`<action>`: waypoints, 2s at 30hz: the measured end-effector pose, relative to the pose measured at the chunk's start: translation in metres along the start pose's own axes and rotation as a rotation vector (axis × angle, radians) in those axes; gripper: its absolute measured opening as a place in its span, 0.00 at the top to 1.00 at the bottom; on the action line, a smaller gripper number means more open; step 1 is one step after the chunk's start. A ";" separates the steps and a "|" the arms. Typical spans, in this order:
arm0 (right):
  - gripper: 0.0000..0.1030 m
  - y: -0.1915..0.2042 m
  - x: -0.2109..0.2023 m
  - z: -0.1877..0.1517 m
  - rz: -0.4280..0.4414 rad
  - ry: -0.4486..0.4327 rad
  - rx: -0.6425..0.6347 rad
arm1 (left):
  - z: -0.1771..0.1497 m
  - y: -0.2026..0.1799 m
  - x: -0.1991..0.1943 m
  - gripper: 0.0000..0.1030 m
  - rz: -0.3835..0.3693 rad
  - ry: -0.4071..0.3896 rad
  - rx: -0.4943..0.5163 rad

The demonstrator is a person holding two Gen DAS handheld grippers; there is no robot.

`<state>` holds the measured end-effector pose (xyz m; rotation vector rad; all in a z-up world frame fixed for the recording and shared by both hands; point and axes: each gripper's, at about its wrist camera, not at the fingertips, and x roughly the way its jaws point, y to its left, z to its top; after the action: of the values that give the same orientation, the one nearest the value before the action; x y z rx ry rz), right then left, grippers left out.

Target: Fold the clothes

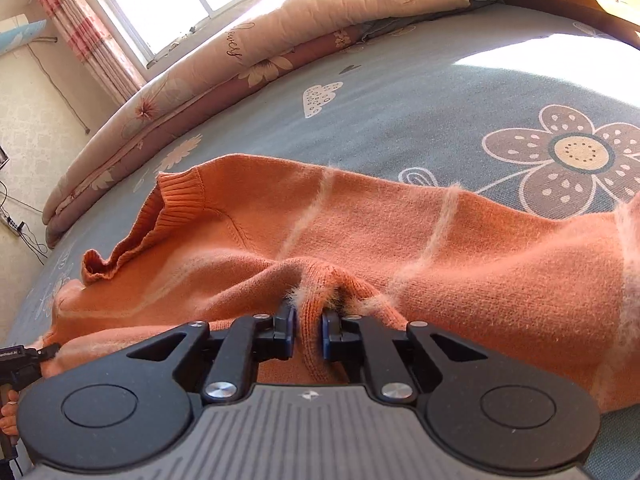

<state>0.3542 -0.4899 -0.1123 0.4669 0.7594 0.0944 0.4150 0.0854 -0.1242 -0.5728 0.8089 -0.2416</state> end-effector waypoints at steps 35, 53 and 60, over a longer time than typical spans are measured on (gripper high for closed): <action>0.71 0.200 -0.167 -0.263 0.042 0.223 -0.999 | -0.319 -0.155 -0.187 0.37 0.026 0.045 1.379; 0.71 0.167 -0.137 -0.238 0.194 0.292 -0.632 | -0.303 -0.160 -0.150 0.37 -0.121 0.309 1.148; 0.71 0.152 -0.136 -0.231 0.247 0.310 -0.493 | -0.297 -0.162 -0.140 0.27 -0.181 0.396 1.066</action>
<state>0.1107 -0.3014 -0.1037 0.0709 0.9436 0.5818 0.1028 -0.1054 -0.1098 0.4272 0.8756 -0.9003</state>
